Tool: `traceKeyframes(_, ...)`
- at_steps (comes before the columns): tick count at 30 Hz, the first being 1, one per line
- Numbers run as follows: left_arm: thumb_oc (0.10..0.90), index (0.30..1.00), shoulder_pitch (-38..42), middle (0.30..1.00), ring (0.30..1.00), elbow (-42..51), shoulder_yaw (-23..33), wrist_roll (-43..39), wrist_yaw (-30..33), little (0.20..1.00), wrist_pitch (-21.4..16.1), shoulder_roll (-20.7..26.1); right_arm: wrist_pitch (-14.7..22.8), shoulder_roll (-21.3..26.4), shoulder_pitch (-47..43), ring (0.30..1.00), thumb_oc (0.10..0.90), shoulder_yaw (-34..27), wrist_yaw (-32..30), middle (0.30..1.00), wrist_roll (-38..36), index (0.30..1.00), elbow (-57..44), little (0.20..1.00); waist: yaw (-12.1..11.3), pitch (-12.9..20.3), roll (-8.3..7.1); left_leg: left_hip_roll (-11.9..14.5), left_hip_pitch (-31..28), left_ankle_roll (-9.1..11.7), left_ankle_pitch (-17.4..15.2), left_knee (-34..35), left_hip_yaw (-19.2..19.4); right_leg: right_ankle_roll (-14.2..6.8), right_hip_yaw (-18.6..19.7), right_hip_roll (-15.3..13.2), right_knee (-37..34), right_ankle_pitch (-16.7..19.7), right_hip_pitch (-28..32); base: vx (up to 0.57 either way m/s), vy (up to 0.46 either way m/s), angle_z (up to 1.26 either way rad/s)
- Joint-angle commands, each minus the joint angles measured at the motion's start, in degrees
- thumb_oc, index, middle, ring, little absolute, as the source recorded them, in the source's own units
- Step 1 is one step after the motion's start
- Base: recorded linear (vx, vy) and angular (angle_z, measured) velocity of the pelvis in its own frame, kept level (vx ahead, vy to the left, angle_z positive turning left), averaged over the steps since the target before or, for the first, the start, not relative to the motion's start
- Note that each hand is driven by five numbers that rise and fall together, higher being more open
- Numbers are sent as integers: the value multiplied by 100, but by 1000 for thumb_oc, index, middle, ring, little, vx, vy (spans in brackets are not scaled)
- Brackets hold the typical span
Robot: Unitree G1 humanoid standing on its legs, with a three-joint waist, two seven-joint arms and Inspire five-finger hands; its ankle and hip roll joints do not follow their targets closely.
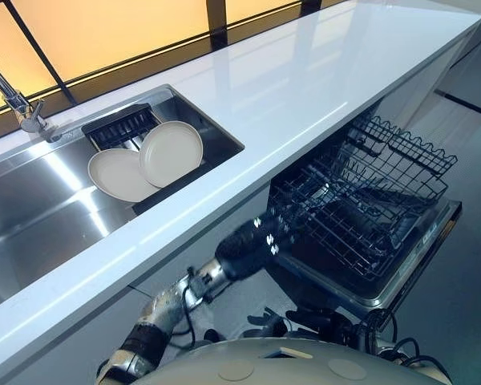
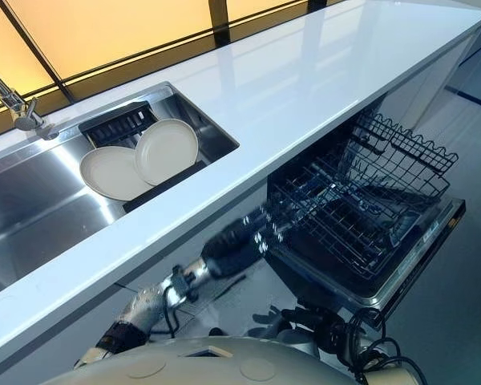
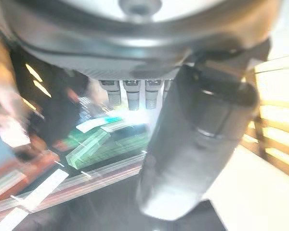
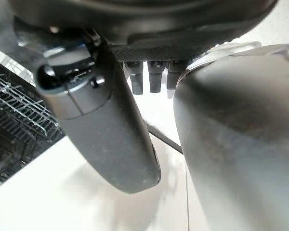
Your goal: Pick up plates and place into dishwasher.
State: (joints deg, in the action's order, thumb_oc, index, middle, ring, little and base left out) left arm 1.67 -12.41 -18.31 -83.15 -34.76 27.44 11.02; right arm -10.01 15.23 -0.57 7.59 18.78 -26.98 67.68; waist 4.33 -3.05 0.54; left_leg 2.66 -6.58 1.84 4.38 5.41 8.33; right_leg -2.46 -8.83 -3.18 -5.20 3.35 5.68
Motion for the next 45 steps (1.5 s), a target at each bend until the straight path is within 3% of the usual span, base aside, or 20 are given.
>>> traceKeyframes(1, 800, 900, 1021, 900, 900, 1164, -152, -1752, 591, 900, -439, -208, -104, -246, -253, 900, 800, 219, 174, 900, -331, 900, 262, 900, 0, 9, 210, -311, 89, -208, -441, -41, -204, -80, -208, 329, 553, -591, -58, 0, 0, 0)
traceKeyframes(3, 800, 900, 1398, 900, 900, 1731, -143, -1723, 596, 900, -1007, -21, -94, -230, -233, 900, 800, 285, 169, 900, -419, 900, 263, 900, 39, 46, 200, -306, 88, -215, -439, -41, -183, -94, -201, 324, 520, -565, -41, 0, 0, 0)
traceKeyframes(4, 800, 900, 1418, 900, 900, 1759, -143, -1707, 607, 900, -1068, -10, -91, -230, -232, 900, 800, 290, 167, 900, -426, 900, 264, 900, 43, 45, 197, -306, 85, -216, -440, -41, -182, -95, -201, 323, 517, -564, -36, 0, 0, 0)
traceKeyframes(5, 800, 900, 1791, 900, 900, 2204, -104, -1000, 862, 900, -2161, 256, -66, -215, -197, 900, 800, 342, 182, 900, -470, 900, 283, 900, 92, 95, 188, -310, 84, -222, -440, -41, -173, -105, -188, 321, 486, -542, -26, 0, 0, 0)
traceKeyframes(6, 800, 900, 2000, 900, 900, 2432, -43, -158, 1171, 900, -2920, 472, -77, -207, -165, 900, 800, 374, 167, 900, -497, 900, 260, 900, 124, 103, 178, -313, 53, -224, -452, -41, -162, -118, -174, 316, 473, -543, 2, 41, -8, -2)
traceKeyframes(8, 800, 900, 2350, 900, 900, 2646, 125, 1051, 2076, 900, -3794, 987, -89, -180, -93, 900, 800, 414, 123, 900, -540, 900, 211, 900, 152, 161, 188, -320, 65, -222, -440, -41, -162, -137, -163, 312, 459, -513, -19, 46, 11, -2)
traceKeyframes(9, 800, 900, 2519, 900, 900, 2716, 252, 1870, 2684, 900, -4024, 1265, -95, -167, -47, 900, 800, 412, 90, 900, -546, 900, 190, 900, 165, 162, 193, -326, 25, -222, -458, -41, -178, -150, -160, 309, 460, -529, 16, 36, 15, 0)
traceKeyframes(10, 800, 900, 2537, 900, 900, 2724, 265, 1957, 2755, 900, -4037, 1294, -95, -166, -47, 900, 800, 411, 87, 900, -547, 900, 190, 900, 165, 173, 194, -326, 44, -221, -445, -41, -179, -148, -159, 310, 456, -515, -2, 70, 31, -3)
traceKeyframes(11, 800, 900, 2802, 900, 900, 2633, 555, 3406, 3541, 900, -4047, 1743, -57, -125, 38, 900, 800, 370, 98, 900, -491, 900, 231, 900, 176, 213, 215, -337, 30, -222, -452, -41, -210, -156, -146, 310, 463, -518, -1, 77, 39, -9)
traceKeyframes(13, 800, 900, 3029, 900, 900, 2567, 718, 3802, 3962, 900, -3763, 2080, -27, -89, 76, 900, 800, 341, 99, 900, -458, 900, 280, 900, 188, 225, 230, -344, 1, -225, -463, -41, -226, -157, -133, 311, 465, -526, 19, 83, 45, -12)
traceKeyframes(15, 800, 900, 3388, 900, 900, 2084, 1024, 4580, 4442, 900, -3113, 2653, 1, 23, 98, 900, 800, 273, 152, 900, -419, 900, 399, 900, 206, 266, 262, -368, -47, -227, -494, -41, -223, -159, -115, 309, 487, -545, 36, 74, 55, -4)
traceKeyframes(16, 800, 900, 3424, 900, 900, 2036, 1038, 4668, 4478, 900, -3053, 2694, -2, 31, 90, 900, 800, 268, 158, 900, -417, 900, 408, 900, 209, 262, 263, -369, -52, -227, -496, -41, -224, -159, -114, 309, 488, -547, 39, 65, 65, -2)
traceKeyframes(17, 800, 900, 3646, 900, 900, 1553, 1123, 5505, 4596, 900, -2756, 3034, -14, 93, 69, 900, 800, 244, 170, 900, -424, 900, 464, 900, 222, 294, 287, -385, -72, -237, -510, -41, -211, -162, -99, 304, 493, -549, 40, 49, 55, -2)
traceKeyframes(18, 800, 900, 3710, 900, 900, 1451, 1129, 5778, 4640, 900, -2662, 3119, -10, 104, 58, 900, 800, 241, 171, 900, -433, 900, 481, 900, 225, 294, 290, -387, -77, -239, -514, -41, -205, -163, -100, 303, 497, -552, 41, 83, 95, 1)
traceKeyframes(19, 800, 900, 4013, 900, 900, 777, 1079, 6569, 4588, 900, -2562, 3592, -19, 147, 21, 900, 800, 207, 162, 900, -423, 900, 548, 900, 232, 320, 324, -403, -99, -244, -526, -41, -199, -169, -102, 295, 510, -557, 44, 68, 79, 1)
traceKeyframes(22, 800, 900, 4618, 900, 900, -429, 759, 7105, 4251, 900, -2587, 4311, 55, 208, -35, 900, 800, 140, 203, 900, -382, 900, 751, 900, 236, 348, 388, -425, -113, -256, -531, -41, -168, -196, -103, 272, 565, -561, 21, 67, 92, -4)
traceKeyframes(25, 800, 900, 5275, 900, 900, -1399, 200, 7113, 3992, 900, -2531, 4795, 137, 255, -40, 900, 800, 109, 227, 900, -385, 900, 860, 900, 261, 350, 443, -445, -116, -269, -549, -42, -121, -245, -92, 238, 621, -555, -26, 59, 98, -2)
traceKeyframes(30, 800, 900, 6020, 900, 900, -2623, -602, 7139, 3618, 900, -2373, 5016, 264, 291, 23, 900, 800, 89, 195, 900, -374, 900, 928, 900, 385, 303, 498, -506, -123, -313, -585, -63, 11, -346, -23, 175, 738, -519, -150, 82, 121, -2)
traceKeyframes(34, 800, 900, 6299, 900, 900, -3104, -921, 7182, 3435, 900, -2181, 4993, 348, 300, 131, 900, 800, 65, 149, 900, -354, 900, 918, 900, 507, 199, 507, -573, -98, -360, -622, -97, 105, -438, 88, 116, 860, -487, -296, 68, 128, -10)
traceKeyframes(45, 800, 900, 6519, 900, 900, -3442, -1303, 7209, 2583, 900, -1560, 4680, 472, 471, 219, 900, 800, -63, 198, 900, -250, 900, 830, 900, 754, -209, 503, -687, 11, -456, -730, -233, 419, -681, 412, -54, 1161, -320, -693, 33, 121, -8)
